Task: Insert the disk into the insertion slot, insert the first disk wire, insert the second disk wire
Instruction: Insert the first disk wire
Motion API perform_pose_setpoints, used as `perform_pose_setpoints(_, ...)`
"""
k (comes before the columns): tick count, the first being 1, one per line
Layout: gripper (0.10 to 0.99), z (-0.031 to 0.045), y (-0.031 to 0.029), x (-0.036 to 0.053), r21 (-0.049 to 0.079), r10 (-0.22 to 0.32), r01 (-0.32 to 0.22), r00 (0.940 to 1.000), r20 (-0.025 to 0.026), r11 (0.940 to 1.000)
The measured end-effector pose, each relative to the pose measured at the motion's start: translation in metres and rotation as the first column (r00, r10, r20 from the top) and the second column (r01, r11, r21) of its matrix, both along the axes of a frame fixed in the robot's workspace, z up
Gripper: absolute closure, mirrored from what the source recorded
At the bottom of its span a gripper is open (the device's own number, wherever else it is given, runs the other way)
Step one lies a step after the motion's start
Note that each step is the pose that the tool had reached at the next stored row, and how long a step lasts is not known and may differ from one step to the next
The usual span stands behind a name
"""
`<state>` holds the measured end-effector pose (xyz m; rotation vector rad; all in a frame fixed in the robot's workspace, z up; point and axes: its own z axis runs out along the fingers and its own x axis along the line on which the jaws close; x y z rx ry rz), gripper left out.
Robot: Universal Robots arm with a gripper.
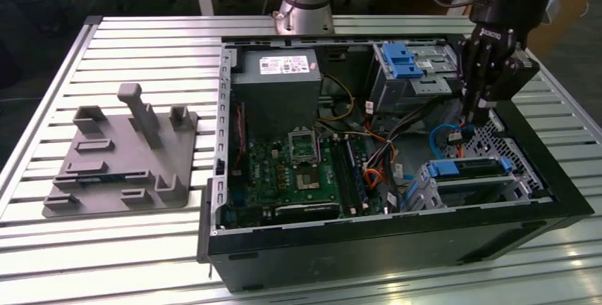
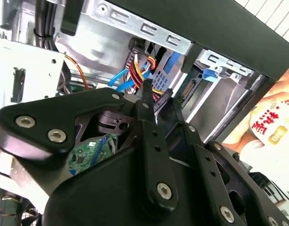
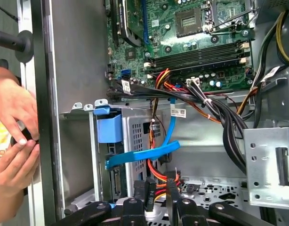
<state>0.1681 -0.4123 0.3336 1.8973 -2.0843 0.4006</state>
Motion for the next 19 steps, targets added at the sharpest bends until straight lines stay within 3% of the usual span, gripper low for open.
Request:
perform_pose_setpoints(3, 0.765, -0.0001, 0.0043, 0.0, -0.006, 0.0, 0.0, 1.0, 0.0001, 1.0)
perform_pose_setpoints(9, 0.765, -0.001, 0.0051, 0.0, -0.036, 0.0, 0.0, 1.0, 0.0002, 0.9994)
perform_pose_setpoints(14, 0.765, -0.0034, 0.0052, 0.0001, -0.035, 0.001, -0.001, 1.0, 0.0095, 0.9994)
perform_pose_setpoints(19, 0.765, -0.0037, 0.0051, 0.0, -0.035, 0.001, 0.0, 1.0, 0.0097, 0.9994)
